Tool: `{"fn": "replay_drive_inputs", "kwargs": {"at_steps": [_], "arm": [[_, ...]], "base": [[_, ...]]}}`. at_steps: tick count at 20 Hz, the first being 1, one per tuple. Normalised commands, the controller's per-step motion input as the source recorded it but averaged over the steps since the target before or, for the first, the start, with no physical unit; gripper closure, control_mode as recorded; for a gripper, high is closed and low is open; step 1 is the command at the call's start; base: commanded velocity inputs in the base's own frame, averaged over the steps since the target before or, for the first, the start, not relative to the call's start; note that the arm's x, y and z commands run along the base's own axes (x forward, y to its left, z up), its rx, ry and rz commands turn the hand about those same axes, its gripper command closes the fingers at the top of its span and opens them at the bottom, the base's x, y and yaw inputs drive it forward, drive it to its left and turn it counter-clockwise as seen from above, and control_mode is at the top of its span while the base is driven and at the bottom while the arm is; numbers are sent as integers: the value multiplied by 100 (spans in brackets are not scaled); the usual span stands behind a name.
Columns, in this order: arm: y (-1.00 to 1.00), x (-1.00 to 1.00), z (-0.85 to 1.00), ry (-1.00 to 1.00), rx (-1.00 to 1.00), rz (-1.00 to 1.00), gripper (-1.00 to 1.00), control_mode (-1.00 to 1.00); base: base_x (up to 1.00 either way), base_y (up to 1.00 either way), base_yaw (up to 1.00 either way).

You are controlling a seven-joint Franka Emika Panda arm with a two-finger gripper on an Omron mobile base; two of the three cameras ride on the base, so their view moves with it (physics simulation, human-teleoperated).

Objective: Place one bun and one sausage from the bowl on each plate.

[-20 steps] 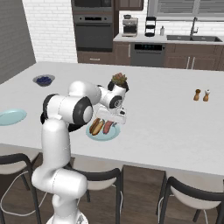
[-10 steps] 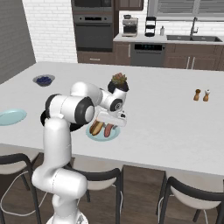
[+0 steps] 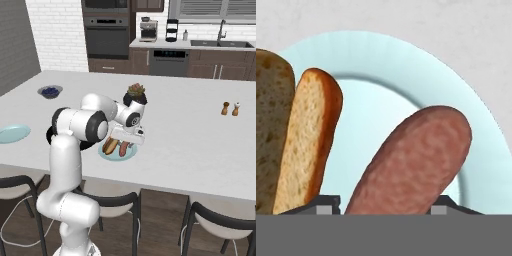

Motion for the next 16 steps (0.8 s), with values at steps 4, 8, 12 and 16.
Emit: {"fn": "replay_drive_inputs", "kwargs": {"at_steps": [4, 8, 12, 16], "arm": [[0, 0, 0, 0, 0, 0, -100, -100], [0, 0, 0, 0, 0, -2, -100, -100], [0, -17, 47, 0, 0, -4, -100, -100], [1, -51, 74, 0, 0, -3, -100, -100]], "base": [[0, 0, 0], [0, 0, 0], [0, 0, 0], [0, 0, 0]]}}
